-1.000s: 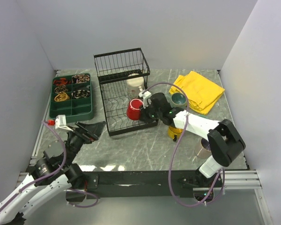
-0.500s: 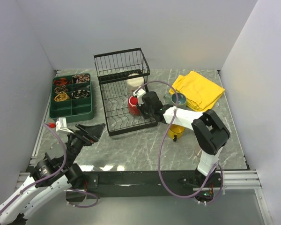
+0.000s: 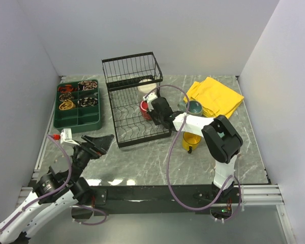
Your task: Load the cups into the dish rack
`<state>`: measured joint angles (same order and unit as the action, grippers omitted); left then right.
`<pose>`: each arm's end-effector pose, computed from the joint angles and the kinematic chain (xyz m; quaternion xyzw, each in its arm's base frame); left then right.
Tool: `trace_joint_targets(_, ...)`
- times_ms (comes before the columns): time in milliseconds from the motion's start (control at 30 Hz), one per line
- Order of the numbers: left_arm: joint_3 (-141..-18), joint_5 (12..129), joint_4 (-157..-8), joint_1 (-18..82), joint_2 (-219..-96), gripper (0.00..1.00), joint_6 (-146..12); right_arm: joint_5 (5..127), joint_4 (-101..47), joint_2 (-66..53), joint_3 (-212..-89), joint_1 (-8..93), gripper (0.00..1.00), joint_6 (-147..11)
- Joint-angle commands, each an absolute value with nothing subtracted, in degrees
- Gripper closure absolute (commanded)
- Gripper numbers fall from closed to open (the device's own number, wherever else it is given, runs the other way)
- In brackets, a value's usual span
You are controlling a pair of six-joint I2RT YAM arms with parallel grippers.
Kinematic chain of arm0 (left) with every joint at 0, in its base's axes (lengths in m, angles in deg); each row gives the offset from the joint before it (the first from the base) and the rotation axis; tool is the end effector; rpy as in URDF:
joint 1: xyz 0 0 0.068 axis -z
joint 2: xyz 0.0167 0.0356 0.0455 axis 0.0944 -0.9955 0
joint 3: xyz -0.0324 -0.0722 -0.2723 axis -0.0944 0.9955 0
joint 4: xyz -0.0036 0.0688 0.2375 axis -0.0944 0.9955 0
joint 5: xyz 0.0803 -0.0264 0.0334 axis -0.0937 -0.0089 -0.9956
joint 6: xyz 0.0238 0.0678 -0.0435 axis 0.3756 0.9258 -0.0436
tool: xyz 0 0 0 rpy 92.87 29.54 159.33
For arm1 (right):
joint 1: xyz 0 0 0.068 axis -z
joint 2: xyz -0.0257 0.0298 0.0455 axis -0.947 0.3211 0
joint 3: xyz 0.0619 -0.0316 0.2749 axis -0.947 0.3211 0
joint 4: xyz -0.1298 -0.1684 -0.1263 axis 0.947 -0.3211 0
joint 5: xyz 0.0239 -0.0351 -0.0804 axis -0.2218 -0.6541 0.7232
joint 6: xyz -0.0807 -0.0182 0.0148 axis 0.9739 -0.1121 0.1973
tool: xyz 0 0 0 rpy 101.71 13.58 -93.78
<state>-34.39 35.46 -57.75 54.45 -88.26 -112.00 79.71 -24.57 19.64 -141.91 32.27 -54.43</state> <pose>0.0775 -0.0383 0.2783 -0.2067 0.6849 -0.4386 0.5439 0.3408 0.2657 0.1812 -0.3293 0.8377 0.0718 0.4297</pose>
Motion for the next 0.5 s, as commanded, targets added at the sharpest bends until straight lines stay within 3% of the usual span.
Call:
trace_joint_targets(0, -34.2, 34.4, -57.0, 54.4, -87.1, 0.01, -112.6, 85.4, -20.0, 20.5, -146.1, 33.5, 0.85, -55.7)
trace_joint_targets(167, -34.0, 34.4, -57.3, 54.5, -87.1, 0.01, -112.7, 85.6, -20.0, 20.5, -145.8, 34.2, 0.61, -55.9)
trace_joint_targets(467, -34.1, 34.5, -57.5, 54.5, -87.7, 0.0, -112.7, 87.1, -20.7, 21.1, -146.5, 34.9, 0.44, -55.2)
